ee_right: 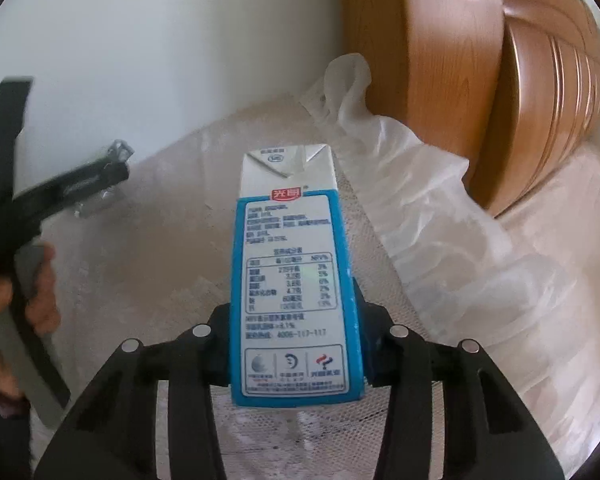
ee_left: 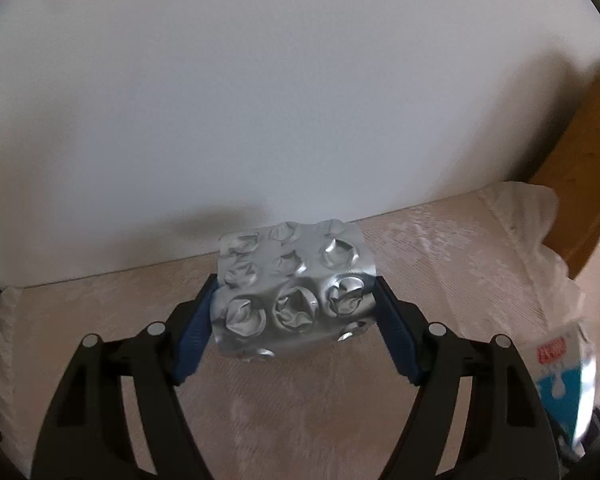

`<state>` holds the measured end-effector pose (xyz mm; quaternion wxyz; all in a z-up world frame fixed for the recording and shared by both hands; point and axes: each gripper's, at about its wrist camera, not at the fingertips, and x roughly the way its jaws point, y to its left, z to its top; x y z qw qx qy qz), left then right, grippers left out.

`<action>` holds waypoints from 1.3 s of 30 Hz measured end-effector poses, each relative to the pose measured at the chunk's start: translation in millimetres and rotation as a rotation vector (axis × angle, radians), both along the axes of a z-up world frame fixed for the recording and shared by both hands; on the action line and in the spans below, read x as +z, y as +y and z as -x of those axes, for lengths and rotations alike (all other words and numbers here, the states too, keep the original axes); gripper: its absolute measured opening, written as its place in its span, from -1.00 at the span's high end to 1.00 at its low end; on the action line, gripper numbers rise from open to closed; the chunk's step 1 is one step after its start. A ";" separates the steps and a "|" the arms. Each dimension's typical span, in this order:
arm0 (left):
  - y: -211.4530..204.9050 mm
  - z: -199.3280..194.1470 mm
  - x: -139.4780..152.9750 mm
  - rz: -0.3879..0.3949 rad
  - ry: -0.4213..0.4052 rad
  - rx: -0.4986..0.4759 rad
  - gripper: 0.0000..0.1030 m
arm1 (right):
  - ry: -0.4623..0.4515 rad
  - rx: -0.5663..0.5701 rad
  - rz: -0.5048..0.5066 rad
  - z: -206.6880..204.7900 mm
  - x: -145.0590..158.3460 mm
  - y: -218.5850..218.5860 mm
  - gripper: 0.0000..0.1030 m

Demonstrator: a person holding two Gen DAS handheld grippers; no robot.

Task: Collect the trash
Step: 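Grasp the blue milk carton with the right tool while the left tool grasps the silver blister pack, then carry the carton and blister pack over the green wastebasket and release them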

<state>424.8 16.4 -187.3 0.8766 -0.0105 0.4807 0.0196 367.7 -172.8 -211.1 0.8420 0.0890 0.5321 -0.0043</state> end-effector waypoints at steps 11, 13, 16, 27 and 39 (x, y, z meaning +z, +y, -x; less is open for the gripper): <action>15.9 124.8 77.0 0.038 -0.055 -0.072 -0.39 | -0.080 -0.045 -0.099 113.6 61.7 -7.9 0.17; 15.4 157.9 87.9 0.051 -0.052 -0.094 -0.39 | -0.095 -0.057 -0.105 137.8 72.9 -7.6 0.17; 10.3 192.8 98.9 0.053 -0.047 -0.138 -0.39 | -0.111 -0.072 -0.102 171.8 83.2 -10.1 0.16; -47.8 335.7 121.9 0.043 -0.083 -0.489 -0.40 | -0.170 -0.305 -0.081 356.7 108.6 -50.7 0.16; -221.7 514.0 97.5 0.151 0.001 -1.285 -0.41 | -0.102 -0.814 0.088 567.7 108.8 -139.0 0.16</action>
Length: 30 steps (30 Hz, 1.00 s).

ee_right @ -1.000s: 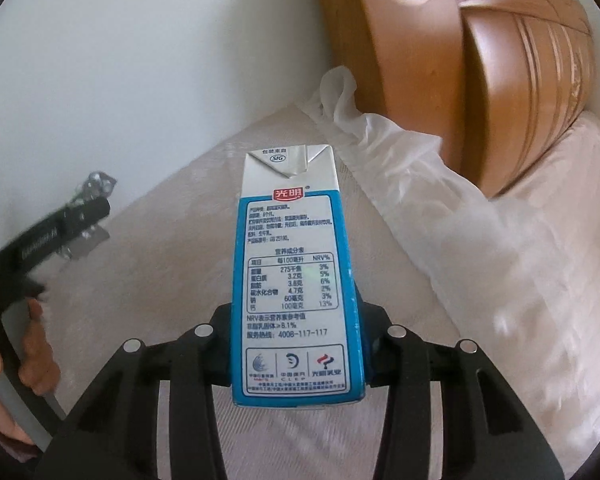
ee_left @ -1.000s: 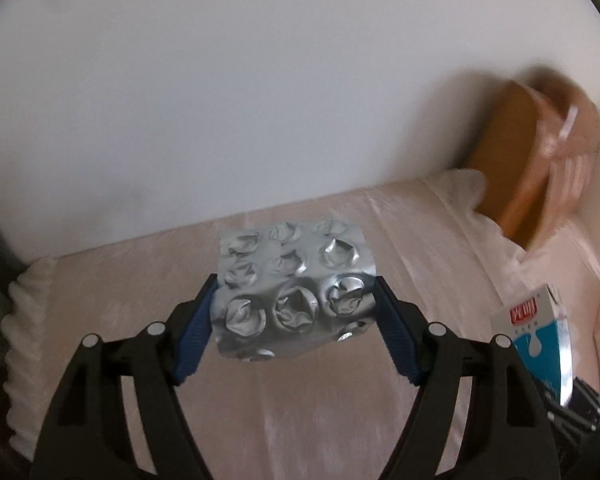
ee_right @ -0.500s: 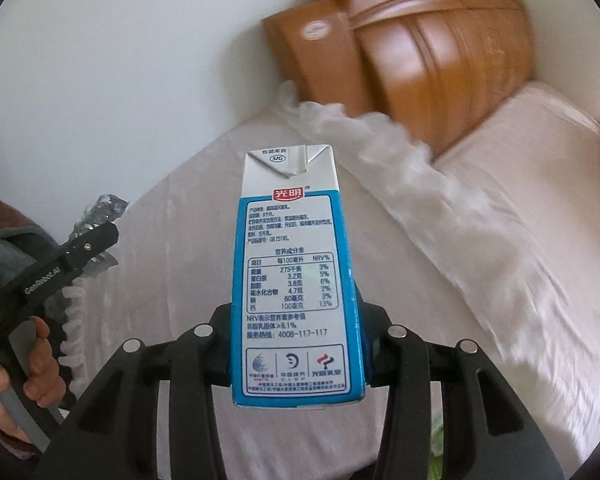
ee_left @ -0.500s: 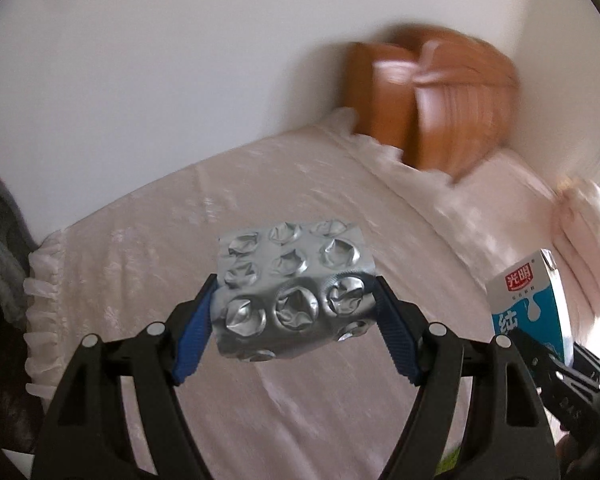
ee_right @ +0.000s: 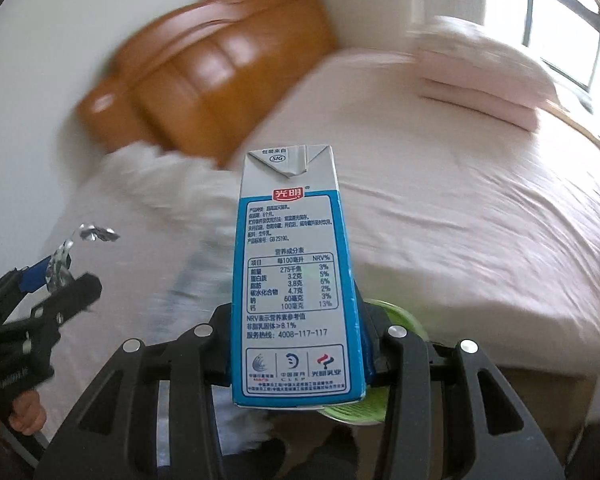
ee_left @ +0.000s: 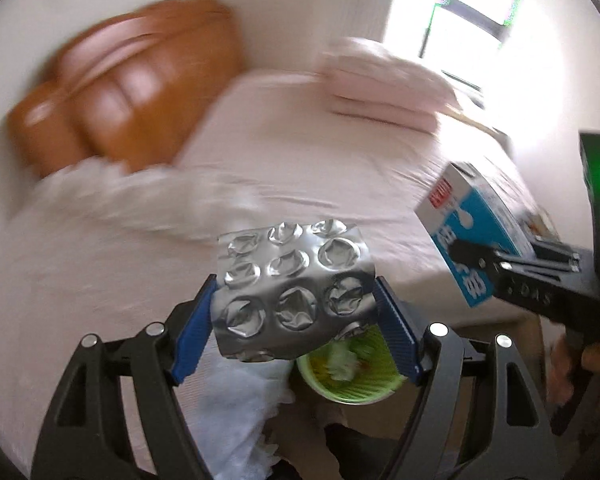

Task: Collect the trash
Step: 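Carry the carton and blister pack over the green wastebasket and release them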

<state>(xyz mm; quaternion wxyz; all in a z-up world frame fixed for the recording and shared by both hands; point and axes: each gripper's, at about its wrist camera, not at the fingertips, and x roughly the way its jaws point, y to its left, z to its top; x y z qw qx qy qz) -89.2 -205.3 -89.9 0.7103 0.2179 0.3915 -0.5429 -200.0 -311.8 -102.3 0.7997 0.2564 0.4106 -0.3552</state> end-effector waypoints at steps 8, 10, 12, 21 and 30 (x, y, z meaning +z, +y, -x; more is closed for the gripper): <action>-54.4 60.1 -43.3 -0.156 0.055 -0.160 -0.69 | 0.024 -0.111 -0.023 72.3 -12.0 -28.2 0.16; -52.1 64.9 -43.9 -0.159 0.060 -0.152 -0.75 | 0.021 -0.109 -0.033 89.1 -11.2 -36.2 0.16; -49.7 61.7 -41.5 -0.151 0.059 -0.136 -0.80 | 0.015 -0.105 -0.044 101.5 -11.7 -41.1 0.16; -21.2 20.2 -13.6 -0.099 0.003 0.060 -0.85 | 0.063 0.026 -0.115 72.1 -63.4 -49.2 0.11; 38.0 -23.6 9.0 -0.055 0.003 0.272 -0.85 | 0.234 0.110 -0.130 15.5 -110.6 -21.2 -0.95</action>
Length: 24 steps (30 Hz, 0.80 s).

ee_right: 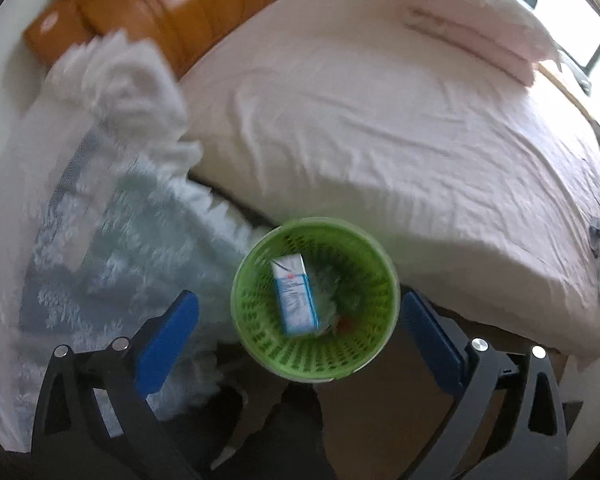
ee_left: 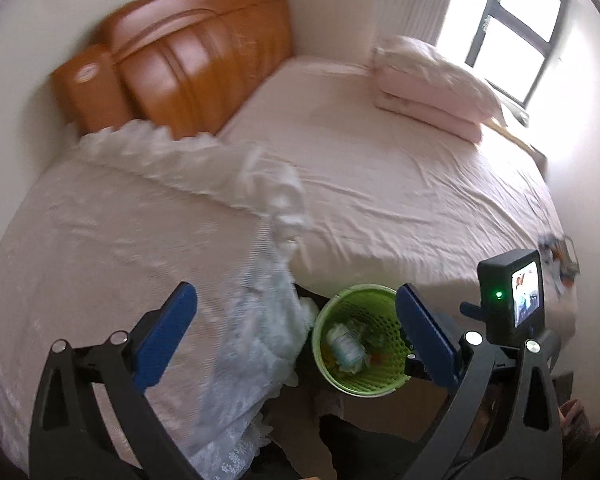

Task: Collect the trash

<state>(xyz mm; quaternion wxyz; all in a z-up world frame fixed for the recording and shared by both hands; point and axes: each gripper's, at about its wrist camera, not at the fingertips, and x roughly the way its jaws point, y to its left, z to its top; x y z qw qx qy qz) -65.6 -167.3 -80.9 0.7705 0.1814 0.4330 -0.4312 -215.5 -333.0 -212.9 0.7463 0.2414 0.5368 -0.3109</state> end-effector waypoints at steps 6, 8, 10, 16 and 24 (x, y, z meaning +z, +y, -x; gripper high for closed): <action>55.2 -31.0 22.6 0.053 -0.036 0.202 -0.85 | -0.095 0.171 0.064 -52.9 54.2 31.8 -0.95; 77.2 -39.5 37.1 0.073 -0.080 0.280 -0.85 | -0.138 0.213 0.079 -68.7 73.5 45.2 -0.95; 105.0 -49.6 56.9 0.099 -0.136 0.378 -0.85 | -0.241 0.302 0.114 -92.7 119.7 70.0 -0.95; 168.4 -71.1 100.8 0.103 -0.239 0.600 -0.85 | -0.402 0.477 0.195 -136.2 199.4 127.8 -0.95; 230.7 -79.7 126.4 0.136 -0.284 0.834 -0.85 | -0.567 0.630 0.180 -170.8 269.5 187.6 -0.96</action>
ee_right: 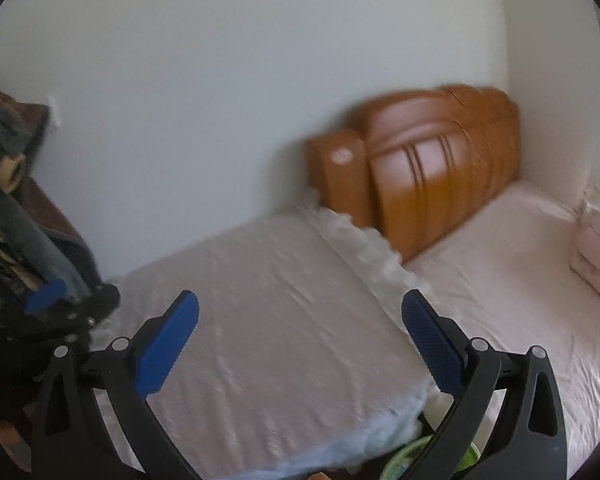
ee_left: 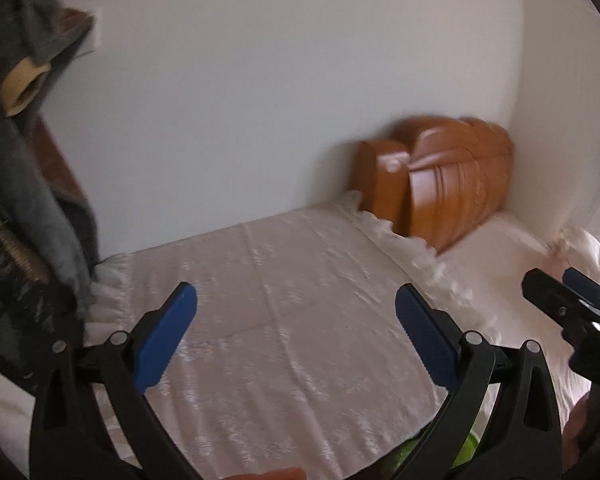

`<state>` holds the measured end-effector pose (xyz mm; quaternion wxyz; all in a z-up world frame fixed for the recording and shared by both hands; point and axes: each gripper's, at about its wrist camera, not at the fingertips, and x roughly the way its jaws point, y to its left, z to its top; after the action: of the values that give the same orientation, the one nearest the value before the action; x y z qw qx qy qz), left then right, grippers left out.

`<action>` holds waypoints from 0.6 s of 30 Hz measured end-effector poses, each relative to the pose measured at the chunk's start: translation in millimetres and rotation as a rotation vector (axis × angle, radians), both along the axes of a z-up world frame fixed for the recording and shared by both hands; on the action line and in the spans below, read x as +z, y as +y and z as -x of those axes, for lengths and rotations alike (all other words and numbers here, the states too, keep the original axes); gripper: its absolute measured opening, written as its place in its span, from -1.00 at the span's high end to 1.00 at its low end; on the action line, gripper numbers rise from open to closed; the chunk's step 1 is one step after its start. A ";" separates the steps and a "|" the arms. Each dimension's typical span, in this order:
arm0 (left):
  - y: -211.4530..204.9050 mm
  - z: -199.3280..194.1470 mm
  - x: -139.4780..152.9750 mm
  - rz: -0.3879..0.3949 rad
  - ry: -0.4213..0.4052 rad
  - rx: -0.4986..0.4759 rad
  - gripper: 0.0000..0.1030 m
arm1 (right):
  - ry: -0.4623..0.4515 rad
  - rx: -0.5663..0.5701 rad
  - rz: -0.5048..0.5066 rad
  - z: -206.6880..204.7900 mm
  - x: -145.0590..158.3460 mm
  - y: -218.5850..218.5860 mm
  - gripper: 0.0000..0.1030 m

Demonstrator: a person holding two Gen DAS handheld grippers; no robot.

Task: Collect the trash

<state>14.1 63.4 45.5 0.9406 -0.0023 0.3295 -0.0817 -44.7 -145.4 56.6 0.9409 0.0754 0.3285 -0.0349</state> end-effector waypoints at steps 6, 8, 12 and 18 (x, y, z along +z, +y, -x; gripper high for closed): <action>14.0 -7.0 -5.3 0.021 0.012 0.038 -0.85 | 0.001 0.036 0.022 -19.2 7.8 27.4 -0.96; 14.8 -11.3 -6.4 0.020 0.015 0.041 -0.85 | 0.003 0.035 0.034 -27.2 10.0 36.0 -0.96; 15.0 -16.8 -10.0 0.024 0.022 0.042 -0.85 | 0.006 0.031 0.044 -35.2 9.3 46.8 -0.96; 13.5 -25.3 -14.2 0.032 0.043 0.039 -0.85 | 0.019 0.017 0.041 -42.0 -0.1 39.1 -0.96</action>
<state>39.4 76.9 31.3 0.9345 -0.0254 0.3483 -0.0684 -2.7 -106.3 56.6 0.9394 0.0528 0.3371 -0.0343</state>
